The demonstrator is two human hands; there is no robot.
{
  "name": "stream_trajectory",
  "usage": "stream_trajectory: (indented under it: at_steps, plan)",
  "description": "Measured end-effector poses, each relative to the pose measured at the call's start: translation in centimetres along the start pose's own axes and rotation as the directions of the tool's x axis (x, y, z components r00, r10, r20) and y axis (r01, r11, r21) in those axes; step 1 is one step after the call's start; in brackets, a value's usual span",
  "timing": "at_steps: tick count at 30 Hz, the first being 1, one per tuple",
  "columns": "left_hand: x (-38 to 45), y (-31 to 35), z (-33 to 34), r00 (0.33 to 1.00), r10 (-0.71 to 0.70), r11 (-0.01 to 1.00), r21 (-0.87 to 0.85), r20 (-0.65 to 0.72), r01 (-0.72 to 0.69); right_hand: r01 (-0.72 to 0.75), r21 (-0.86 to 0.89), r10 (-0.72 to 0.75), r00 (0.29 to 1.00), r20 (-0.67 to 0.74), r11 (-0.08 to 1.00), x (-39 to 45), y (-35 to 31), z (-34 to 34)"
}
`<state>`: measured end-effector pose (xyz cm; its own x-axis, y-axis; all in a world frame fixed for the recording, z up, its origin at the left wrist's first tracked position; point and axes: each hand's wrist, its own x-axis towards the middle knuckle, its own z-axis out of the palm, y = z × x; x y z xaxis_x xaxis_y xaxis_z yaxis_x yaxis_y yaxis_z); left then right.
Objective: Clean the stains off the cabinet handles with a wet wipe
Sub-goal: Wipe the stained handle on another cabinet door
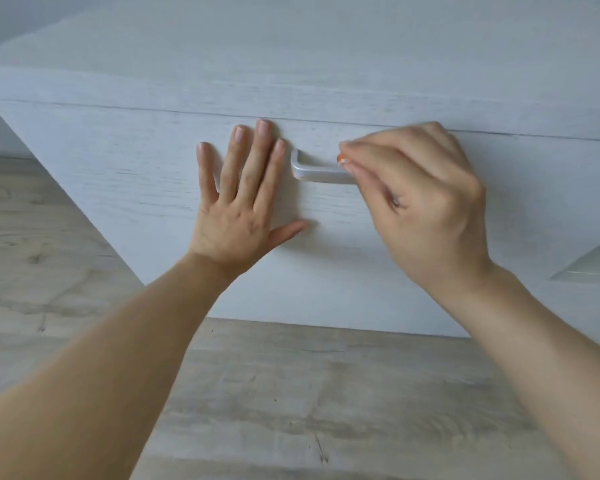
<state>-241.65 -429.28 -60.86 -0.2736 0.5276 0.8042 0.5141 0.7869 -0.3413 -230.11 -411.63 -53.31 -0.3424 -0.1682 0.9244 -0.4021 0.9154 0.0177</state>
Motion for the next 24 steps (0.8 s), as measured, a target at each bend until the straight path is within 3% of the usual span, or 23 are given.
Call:
stream_trajectory:
  at_steps: [4, 8, 16, 24]
  plan:
    - [0.4, 1.1, 1.6, 0.986, -0.075, 0.997, -0.017, -0.147, 0.073, 0.088, -0.027, -0.09, 0.992, -0.094, 0.996, -0.7, 0.4, 0.8]
    - [0.6, 1.3, 2.0, 0.975, -0.085, 0.996, -0.032, -0.204, 0.08, 0.115, -0.055, -0.123, 0.977, -0.175, 0.992, -1.5, 0.7, 0.3]
    - [-0.1, 2.0, 2.8, 0.963, -0.11, 0.993, -0.067, -0.245, 0.097, -0.1, 0.043, 0.106, 0.976, -0.191, 0.994, -3.7, 2.8, -1.2]
    - [-0.1, 2.0, 3.4, 0.943, -0.124, 0.992, -0.058, -0.308, 0.111, -0.129, 0.15, 0.155, 0.972, -0.175, 0.98, -4.6, 3.2, -0.3]
